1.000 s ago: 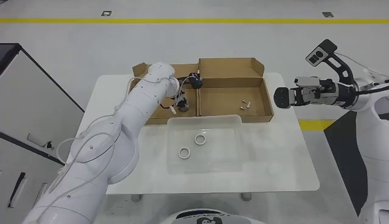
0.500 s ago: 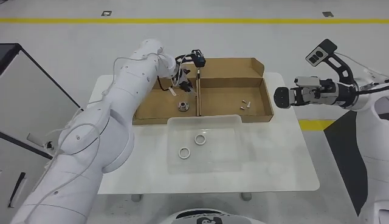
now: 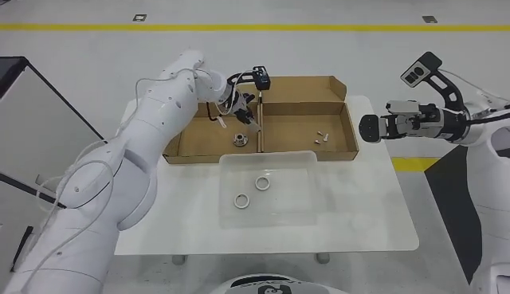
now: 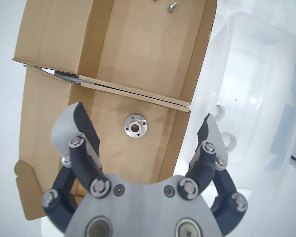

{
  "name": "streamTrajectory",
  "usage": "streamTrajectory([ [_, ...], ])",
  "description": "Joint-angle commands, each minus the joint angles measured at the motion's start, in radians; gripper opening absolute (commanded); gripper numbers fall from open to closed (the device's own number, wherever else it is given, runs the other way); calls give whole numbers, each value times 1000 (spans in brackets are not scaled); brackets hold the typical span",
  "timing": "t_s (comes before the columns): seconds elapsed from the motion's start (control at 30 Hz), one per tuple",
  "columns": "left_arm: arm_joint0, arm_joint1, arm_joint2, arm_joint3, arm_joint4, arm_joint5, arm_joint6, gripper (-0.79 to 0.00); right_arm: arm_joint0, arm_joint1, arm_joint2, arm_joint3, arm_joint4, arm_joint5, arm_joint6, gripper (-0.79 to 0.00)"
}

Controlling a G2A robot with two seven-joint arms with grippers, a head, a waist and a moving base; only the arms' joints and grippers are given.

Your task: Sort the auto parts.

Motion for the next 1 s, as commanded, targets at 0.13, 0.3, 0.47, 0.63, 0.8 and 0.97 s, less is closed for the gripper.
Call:
streamTrajectory([
  [0.13, 90, 148, -37, -411, -127, 199, -198, 0, 0, 0, 0, 0, 0, 0, 0, 0],
  [0.3, 250, 298, -173, -833, -191, 397, -396, 0, 0, 0, 0, 0, 0, 0, 0, 0],
  [0.47, 262, 307, -184, -856, -190, 405, -404, 0, 0, 0, 0, 0, 0, 0, 0, 0],
  [0.63, 262, 307, -184, -856, -190, 405, -404, 0, 0, 0, 0, 0, 0, 0, 0, 0],
  [0.8, 262, 307, -184, -856, -190, 405, -404, 0, 0, 0, 0, 0, 0, 0, 0, 0],
  [0.97, 269, 309, -178, -870, -141, 418, -399, 0, 0, 0, 0, 0, 0, 0, 0, 0],
])
